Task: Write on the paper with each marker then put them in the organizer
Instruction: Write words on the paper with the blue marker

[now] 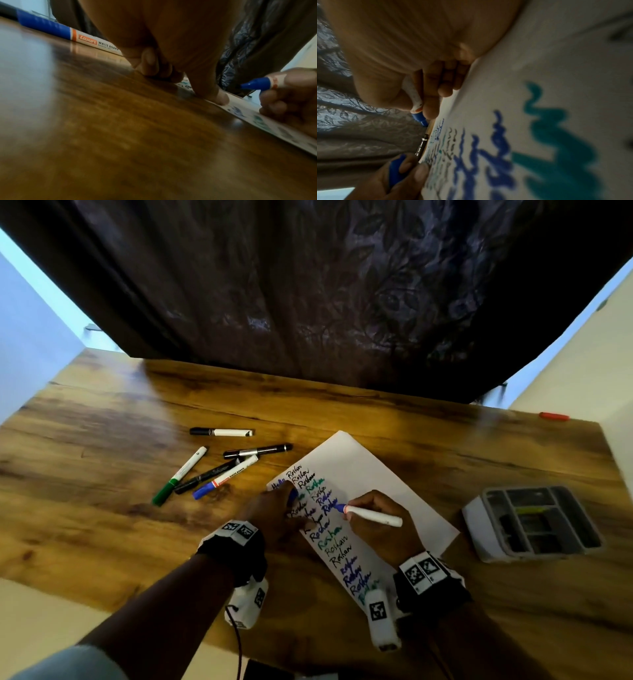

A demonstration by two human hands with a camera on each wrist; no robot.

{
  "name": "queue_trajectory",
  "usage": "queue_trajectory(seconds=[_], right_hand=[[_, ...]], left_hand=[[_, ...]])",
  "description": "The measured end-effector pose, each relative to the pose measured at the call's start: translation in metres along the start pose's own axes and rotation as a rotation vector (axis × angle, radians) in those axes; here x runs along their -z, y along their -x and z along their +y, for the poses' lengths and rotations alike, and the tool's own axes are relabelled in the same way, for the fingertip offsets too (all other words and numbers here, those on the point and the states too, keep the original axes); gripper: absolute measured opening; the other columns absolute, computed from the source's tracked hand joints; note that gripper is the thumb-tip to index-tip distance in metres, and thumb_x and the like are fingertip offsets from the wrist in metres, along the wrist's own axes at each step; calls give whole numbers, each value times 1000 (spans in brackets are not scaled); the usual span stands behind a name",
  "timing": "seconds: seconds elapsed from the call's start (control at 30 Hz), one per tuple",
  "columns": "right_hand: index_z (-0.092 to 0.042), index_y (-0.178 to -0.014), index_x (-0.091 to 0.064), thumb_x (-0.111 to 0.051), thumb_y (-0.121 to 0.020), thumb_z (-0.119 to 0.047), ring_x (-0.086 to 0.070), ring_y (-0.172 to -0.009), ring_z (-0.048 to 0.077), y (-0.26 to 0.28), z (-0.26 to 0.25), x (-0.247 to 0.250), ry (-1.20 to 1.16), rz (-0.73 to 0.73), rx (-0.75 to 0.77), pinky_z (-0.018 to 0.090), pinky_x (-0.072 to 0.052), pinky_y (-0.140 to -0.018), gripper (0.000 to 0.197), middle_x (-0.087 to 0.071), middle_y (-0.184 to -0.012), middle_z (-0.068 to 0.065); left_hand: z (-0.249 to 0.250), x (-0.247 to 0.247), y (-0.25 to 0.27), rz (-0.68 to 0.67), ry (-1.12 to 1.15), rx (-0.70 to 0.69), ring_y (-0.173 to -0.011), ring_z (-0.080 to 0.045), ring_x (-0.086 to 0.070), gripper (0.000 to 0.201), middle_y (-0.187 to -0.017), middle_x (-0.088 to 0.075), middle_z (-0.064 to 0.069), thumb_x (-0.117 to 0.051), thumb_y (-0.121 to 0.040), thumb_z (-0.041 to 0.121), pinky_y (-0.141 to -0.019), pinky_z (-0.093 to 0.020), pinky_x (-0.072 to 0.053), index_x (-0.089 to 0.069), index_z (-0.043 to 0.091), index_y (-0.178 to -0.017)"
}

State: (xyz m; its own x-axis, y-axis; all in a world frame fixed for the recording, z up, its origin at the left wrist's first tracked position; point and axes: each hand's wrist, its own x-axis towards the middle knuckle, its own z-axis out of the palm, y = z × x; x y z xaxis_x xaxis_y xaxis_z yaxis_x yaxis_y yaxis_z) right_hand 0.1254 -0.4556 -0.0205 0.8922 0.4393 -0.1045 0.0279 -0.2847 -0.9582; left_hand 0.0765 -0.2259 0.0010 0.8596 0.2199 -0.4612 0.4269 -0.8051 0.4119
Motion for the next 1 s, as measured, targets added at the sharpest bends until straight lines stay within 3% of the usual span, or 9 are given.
queue_trajectory(seconds=[0.23, 0.37, 0.53, 0.7, 0.83, 1.0], right_hand=[[-17, -87, -67, -76, -78, -21, -66, -77, 10, -4, 19, -6, 204, 44, 189, 20, -55, -70, 13, -71, -82, -4], [-17, -83, -66, -73, -74, -23, -62, -70, 9, -4, 21, -8, 284, 77, 285, 10, -49, -65, 13, -66, -76, -8], [-17, -82, -65, -71, -73, -28, -58, -69, 9, -4, 19, -8, 313, 64, 348, 20, -52, -61, 16, -63, -74, -8], [-20, -83, -64, -70, -72, -31, -55, -68, 7, -5, 18, -9, 316, 41, 366, 21, -50, -59, 17, -55, -72, -16], [-20, -79, -63, -69, -70, -36, -56, -66, 7, -2, 18, -8, 293, 64, 338, 20, -49, -59, 19, -55, -69, -15], [-20, -83, -65, -76, -73, -26, -58, -69, 9, -5, 18, -9, 299, 51, 331, 27, -53, -59, 15, -60, -72, -11]], left_hand=[[-9, -3, -9, -2, 61, 21, -104, -20, -62, 79, -120, -63, 2, -79, -64, 60, -87, -39, -55, -43, 28, -126], [-10, -3, -9, -1, 68, 21, -105, -21, -62, 83, -123, -63, 0, -80, -62, 61, -87, -39, -55, -43, 27, -128], [-9, -2, -9, -8, 85, 28, -104, -19, -63, 85, -123, -62, 1, -81, -60, 61, -87, -39, -56, -44, 26, -128], [-11, -3, -8, -5, 98, 21, -103, -19, -63, 82, -122, -63, 2, -81, -59, 63, -86, -41, -57, -44, 29, -124], [-11, -4, -8, -2, 89, 19, -102, -19, -64, 82, -121, -63, 2, -80, -59, 64, -86, -42, -57, -44, 30, -124], [-9, -4, -7, -2, 76, 25, -101, -18, -63, 80, -122, -62, 1, -80, -63, 60, -86, -39, -57, -43, 28, -126]])
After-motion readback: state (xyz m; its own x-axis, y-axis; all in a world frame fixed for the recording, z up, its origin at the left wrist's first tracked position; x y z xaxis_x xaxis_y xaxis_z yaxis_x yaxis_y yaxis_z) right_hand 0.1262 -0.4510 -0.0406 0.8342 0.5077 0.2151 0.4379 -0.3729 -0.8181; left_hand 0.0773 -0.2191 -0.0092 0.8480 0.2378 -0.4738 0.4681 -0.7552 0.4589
